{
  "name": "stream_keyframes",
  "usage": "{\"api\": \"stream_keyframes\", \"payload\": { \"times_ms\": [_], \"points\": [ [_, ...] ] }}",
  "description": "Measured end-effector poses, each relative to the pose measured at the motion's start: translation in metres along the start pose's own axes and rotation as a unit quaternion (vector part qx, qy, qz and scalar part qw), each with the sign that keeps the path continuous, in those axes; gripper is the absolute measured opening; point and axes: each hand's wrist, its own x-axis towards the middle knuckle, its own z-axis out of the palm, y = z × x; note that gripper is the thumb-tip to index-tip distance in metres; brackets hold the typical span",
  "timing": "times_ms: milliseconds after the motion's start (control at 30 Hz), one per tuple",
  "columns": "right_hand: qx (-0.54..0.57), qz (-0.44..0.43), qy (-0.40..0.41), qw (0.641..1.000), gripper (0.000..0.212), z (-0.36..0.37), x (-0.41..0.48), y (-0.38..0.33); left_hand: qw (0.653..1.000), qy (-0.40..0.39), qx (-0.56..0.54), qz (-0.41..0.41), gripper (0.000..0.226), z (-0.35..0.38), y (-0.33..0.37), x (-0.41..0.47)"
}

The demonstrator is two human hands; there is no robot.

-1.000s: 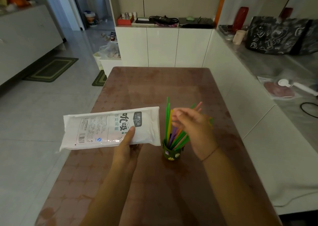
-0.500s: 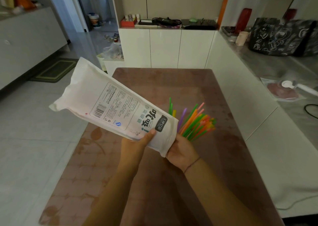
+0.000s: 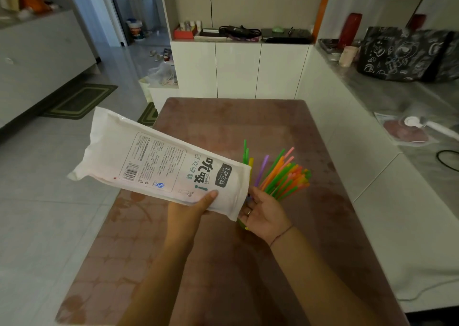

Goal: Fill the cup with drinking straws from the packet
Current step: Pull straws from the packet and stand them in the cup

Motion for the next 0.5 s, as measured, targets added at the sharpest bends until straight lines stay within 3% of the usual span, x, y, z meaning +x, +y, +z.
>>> {"api": "stream_keyframes", "payload": {
  "times_ms": [333, 500],
  "points": [
    [-0.013, 0.007, 0.021, 1.0, 0.017, 0.004, -0.001, 0.006, 0.999, 0.033, -0.006, 0.016, 0.023, -0.001, 0.007, -0.005],
    [-0.014, 0.008, 0.008, 1.0, 0.021, -0.001, 0.0, 0.008, 1.0, 0.002, -0.005, 0.001, 0.018, 0.001, 0.011, -0.006]
  ]
}}
